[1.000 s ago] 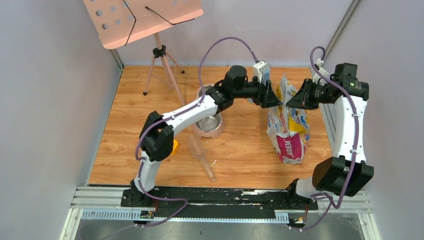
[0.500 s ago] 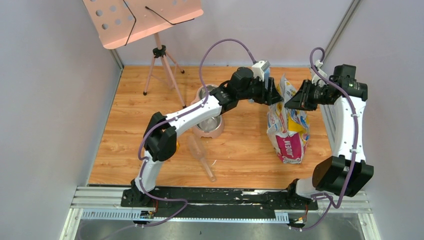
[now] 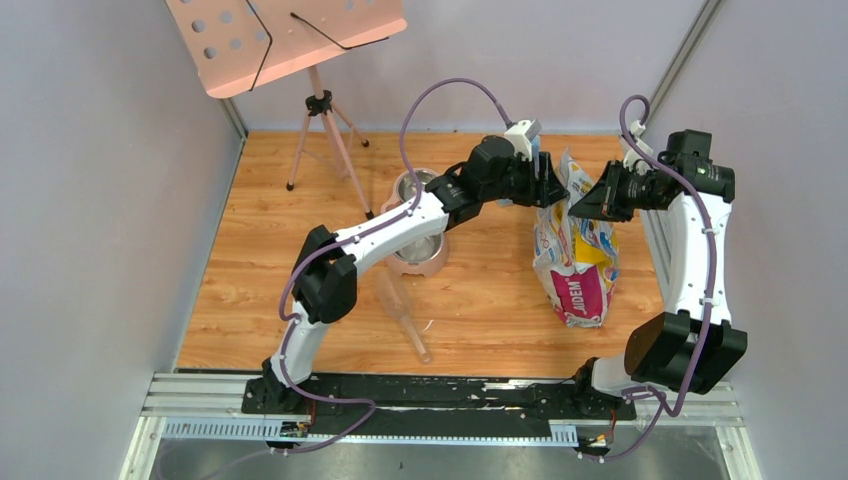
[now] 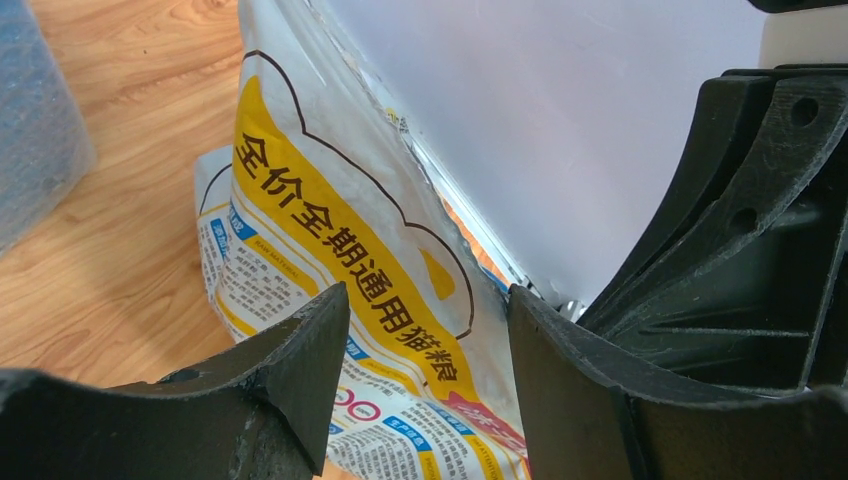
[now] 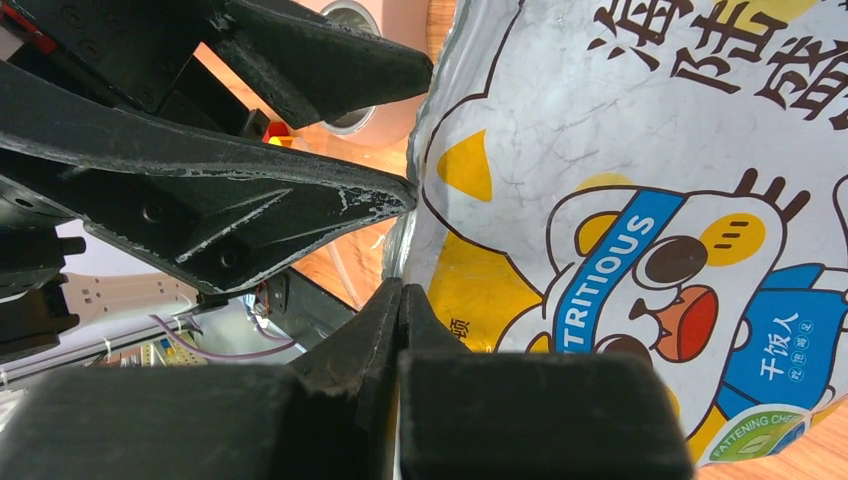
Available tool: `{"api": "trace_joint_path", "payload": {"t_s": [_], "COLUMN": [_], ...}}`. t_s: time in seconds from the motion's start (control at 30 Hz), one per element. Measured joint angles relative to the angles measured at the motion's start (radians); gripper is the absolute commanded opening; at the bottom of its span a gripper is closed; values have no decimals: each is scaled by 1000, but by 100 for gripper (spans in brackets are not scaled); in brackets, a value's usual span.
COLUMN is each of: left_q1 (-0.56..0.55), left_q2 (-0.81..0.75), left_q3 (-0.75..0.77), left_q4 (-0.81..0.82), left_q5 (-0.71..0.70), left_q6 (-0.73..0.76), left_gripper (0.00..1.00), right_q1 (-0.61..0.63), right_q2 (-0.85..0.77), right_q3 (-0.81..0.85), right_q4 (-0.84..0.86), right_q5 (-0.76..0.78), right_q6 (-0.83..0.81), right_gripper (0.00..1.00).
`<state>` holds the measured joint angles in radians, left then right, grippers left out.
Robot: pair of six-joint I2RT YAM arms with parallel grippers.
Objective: Serve the pet food
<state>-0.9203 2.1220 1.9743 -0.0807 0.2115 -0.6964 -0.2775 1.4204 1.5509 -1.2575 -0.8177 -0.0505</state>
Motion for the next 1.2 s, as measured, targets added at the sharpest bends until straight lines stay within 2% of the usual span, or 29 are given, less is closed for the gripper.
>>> {"api": "trace_joint_path", "payload": {"t_s": [0.47, 0.8, 1.2], "left_q1": [-10, -10, -6], "left_q2": [1, 1, 2], "left_q3": [0, -12, -31], "left_q4": [1, -11, 2], "left_q5": [2, 5, 28], "left_q6": [-6, 12, 38], "left_gripper": [37, 35, 36], "right_q1": [2, 8, 72], "right_q2": [0, 0, 0], "right_q3": [0, 0, 9], "right_q4": [6, 9, 26], "right_q5": [87, 121, 217], "right_q6": [64, 80, 79], "right_gripper": [0, 0, 0]}}
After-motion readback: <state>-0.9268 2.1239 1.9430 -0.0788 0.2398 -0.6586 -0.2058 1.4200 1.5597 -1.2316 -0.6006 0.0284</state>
